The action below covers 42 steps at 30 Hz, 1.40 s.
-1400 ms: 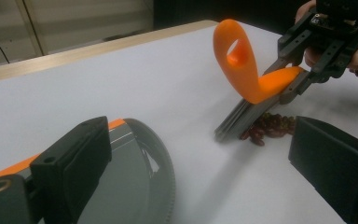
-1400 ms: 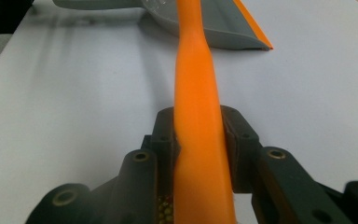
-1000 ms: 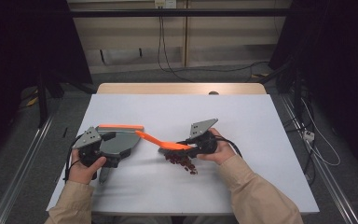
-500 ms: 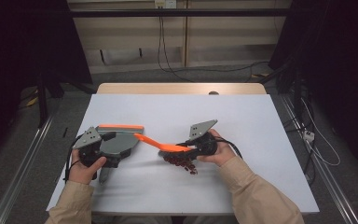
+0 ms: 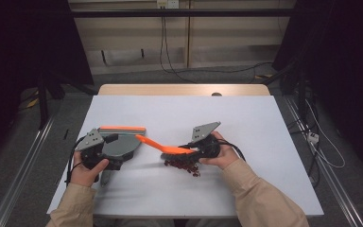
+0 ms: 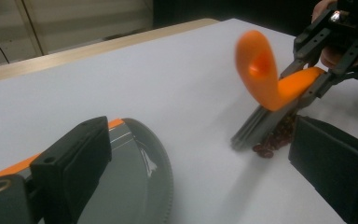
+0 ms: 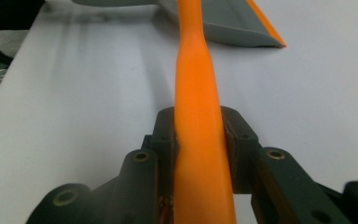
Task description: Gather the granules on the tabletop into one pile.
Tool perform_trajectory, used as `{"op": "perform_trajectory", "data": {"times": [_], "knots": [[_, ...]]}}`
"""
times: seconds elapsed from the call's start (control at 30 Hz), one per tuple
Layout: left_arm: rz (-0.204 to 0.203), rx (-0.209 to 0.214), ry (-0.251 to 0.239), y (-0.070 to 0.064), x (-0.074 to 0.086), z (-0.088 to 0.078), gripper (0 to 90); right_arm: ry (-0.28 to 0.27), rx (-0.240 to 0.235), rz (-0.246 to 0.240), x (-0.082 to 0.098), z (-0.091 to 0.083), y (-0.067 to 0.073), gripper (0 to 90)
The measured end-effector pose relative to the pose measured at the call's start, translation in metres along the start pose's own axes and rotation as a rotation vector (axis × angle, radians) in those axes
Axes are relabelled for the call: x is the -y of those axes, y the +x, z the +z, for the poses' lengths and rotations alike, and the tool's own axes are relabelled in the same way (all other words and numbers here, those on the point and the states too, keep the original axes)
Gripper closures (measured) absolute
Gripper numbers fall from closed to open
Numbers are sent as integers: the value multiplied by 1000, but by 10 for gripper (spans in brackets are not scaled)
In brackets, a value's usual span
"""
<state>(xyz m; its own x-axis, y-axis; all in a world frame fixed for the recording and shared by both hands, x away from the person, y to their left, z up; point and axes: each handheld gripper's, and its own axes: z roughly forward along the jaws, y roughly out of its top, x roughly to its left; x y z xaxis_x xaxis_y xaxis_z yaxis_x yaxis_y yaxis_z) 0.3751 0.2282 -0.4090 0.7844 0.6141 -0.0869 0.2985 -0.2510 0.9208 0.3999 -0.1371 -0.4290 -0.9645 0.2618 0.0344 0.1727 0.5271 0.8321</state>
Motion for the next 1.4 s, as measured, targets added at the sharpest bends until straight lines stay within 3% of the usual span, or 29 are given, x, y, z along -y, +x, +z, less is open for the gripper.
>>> {"op": "perform_trajectory", "data": {"times": [0.47,0.83,1.03,1.2,1.3,1.4], "knots": [[0,-1,0,1,0,0,58,-67,40,62,-2,-7,-15,710],[2,0,-2,0,0,0,58,-111,67,93,-6,-25,-5,710],[6,0,-2,-1,-1,-1,58,-127,-20,90,-5,-27,17,710],[-1,0,-1,-2,-1,0,58,-121,-83,94,7,-21,32,710],[1,0,0,-2,0,1,58,-100,-106,102,15,-13,32,710],[-1,1,-2,-2,0,1,58,-117,-103,125,18,-9,26,710]]}}
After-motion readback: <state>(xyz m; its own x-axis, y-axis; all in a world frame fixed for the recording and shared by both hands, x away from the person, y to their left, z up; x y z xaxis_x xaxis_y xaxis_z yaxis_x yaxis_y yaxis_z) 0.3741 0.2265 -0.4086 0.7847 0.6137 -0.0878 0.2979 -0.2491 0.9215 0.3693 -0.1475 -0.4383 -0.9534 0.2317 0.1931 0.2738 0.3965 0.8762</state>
